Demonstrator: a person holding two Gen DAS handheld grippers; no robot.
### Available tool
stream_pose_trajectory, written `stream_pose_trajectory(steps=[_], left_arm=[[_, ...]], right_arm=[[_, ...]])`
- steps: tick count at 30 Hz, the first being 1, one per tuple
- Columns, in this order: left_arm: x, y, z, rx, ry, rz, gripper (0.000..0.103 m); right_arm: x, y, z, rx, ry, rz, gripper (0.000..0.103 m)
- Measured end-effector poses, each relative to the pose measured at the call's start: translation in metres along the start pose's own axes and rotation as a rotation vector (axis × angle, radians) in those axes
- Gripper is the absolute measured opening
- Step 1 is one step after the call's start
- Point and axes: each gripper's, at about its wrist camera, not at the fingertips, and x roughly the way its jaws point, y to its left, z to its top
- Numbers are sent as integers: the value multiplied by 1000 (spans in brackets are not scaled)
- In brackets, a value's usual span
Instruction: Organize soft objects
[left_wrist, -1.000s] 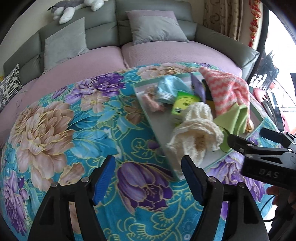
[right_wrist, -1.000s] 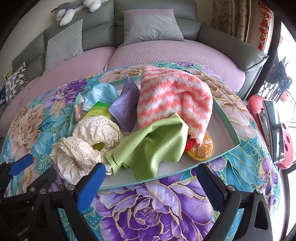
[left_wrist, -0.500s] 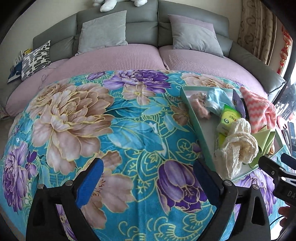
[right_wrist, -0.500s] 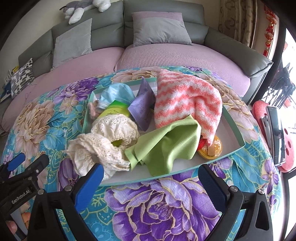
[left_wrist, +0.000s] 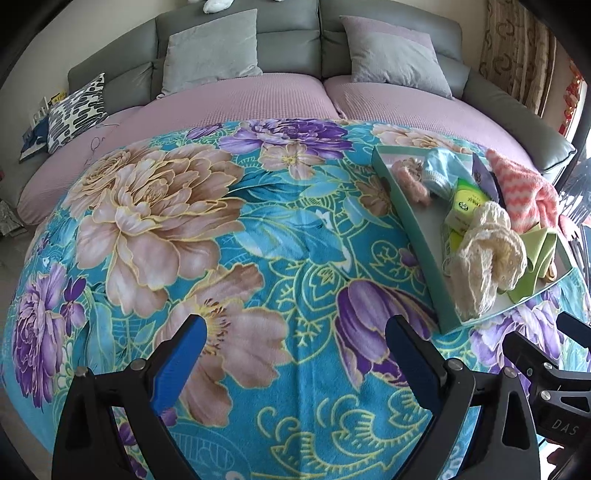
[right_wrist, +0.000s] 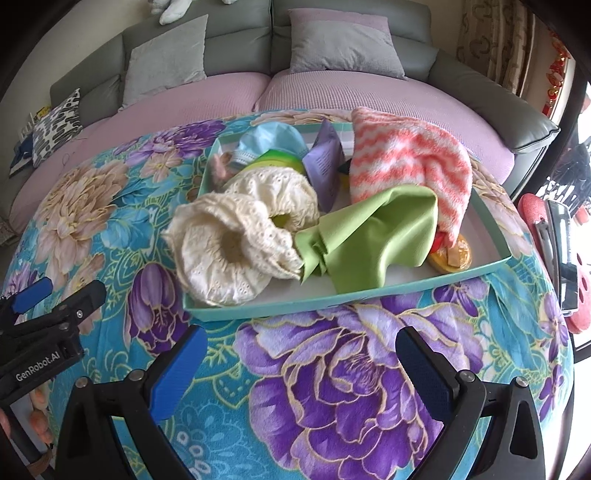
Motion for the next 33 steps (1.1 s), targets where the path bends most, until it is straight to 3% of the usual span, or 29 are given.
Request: stream_pose_trajectory(steps=[9,33], left_arm=[[-2,5,-10,-12,-4,75,98],[27,10,-9,29,44,102,98]], right_arm=[[1,0,-1,15,-9,10,103],[13,9,7,-18,-18,-12,103]])
